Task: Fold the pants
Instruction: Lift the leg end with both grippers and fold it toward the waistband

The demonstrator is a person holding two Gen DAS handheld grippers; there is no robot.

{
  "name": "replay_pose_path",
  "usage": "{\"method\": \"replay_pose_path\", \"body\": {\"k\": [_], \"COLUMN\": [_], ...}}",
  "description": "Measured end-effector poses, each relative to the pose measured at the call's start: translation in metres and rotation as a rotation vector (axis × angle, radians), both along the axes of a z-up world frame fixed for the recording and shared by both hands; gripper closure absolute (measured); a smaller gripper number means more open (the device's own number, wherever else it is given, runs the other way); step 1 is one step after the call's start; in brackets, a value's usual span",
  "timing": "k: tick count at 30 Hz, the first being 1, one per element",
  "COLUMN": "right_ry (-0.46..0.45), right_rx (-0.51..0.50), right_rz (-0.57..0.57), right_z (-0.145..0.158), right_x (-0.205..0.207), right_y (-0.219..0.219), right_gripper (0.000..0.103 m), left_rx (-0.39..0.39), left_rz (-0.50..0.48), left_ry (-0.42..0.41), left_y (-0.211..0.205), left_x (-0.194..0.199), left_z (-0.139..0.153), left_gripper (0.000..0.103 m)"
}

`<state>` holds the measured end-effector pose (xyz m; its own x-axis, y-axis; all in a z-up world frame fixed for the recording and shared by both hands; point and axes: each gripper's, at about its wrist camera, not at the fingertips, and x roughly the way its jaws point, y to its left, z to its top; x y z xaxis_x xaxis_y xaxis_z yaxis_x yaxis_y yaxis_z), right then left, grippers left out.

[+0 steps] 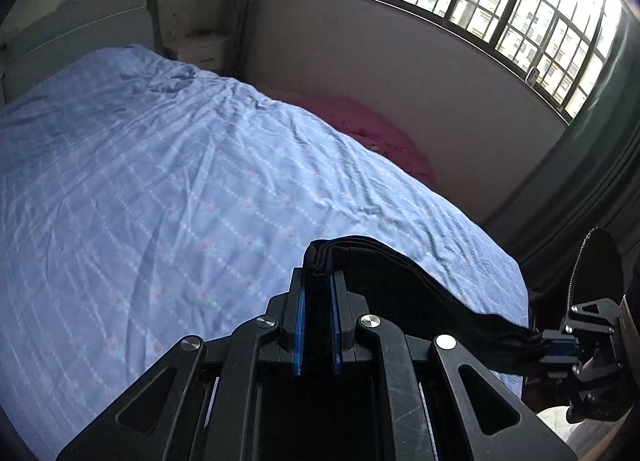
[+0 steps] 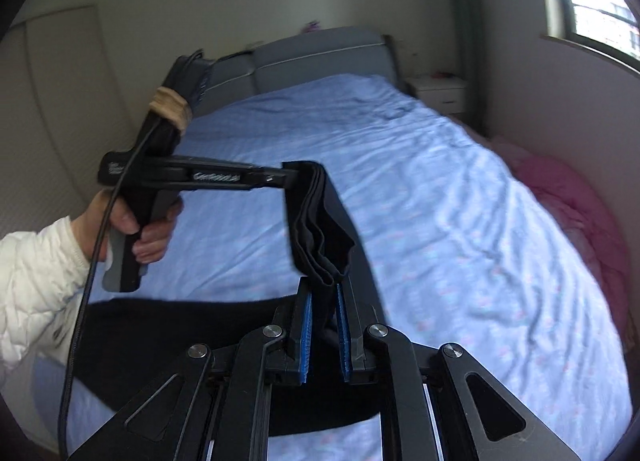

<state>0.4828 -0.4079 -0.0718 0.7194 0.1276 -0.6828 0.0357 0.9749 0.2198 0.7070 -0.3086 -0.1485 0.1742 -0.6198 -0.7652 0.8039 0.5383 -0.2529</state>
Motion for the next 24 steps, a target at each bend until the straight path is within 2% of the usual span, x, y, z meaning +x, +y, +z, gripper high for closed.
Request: {"method": "replay_pose_path", "body": {"k": [5,9,14,17,19,22,24], "right_ry": [0.073,0.148,0.238,0.286,0.336,0.418,0.427], "right_rx": [-0.012,-0.049,-0.094,-0.113,-0.108,-0.037,0.021], "right_rz": [0.131,0.177,0.231,0.268,0.285,0.337,0.389], "right_z": [-0.02,-0.05,-0.097,-0.12,-0.132,-0.147,-0.147], "right_x": [-0.003,0.002,0.01,0.013,0.017,0.016,0.008], "right_y": [0.096,0.146,0.183,0.2,0.212,0.225,0.232], "right_gripper": [0.091,0.091,0.091,0.09,0.085,0.083,0.083], "left_rx": [0.031,0.088,0.157,0.244,0.275,0.295,0.266], "left_rz": [0.043,0.055,0.091,0.167,0.204,0.263,0.279], "left_ry": [0.02,0.046,0.088,0.086,0.107,0.141,0.176], "left_y": [0.068,0.108,0.151,0.176,0.195,0.228,0.242], "left_x": [-0.007,-0.014,-0.014,-0.01,-0.009,-0.019,-0.029], "left_z": [-0.021,-0.053,-0.101,-0.126,-0.137,-0.146,-0.145], "left_gripper": [0.091,0.091,0.089,0.076,0.065,0.063,0.063]}}
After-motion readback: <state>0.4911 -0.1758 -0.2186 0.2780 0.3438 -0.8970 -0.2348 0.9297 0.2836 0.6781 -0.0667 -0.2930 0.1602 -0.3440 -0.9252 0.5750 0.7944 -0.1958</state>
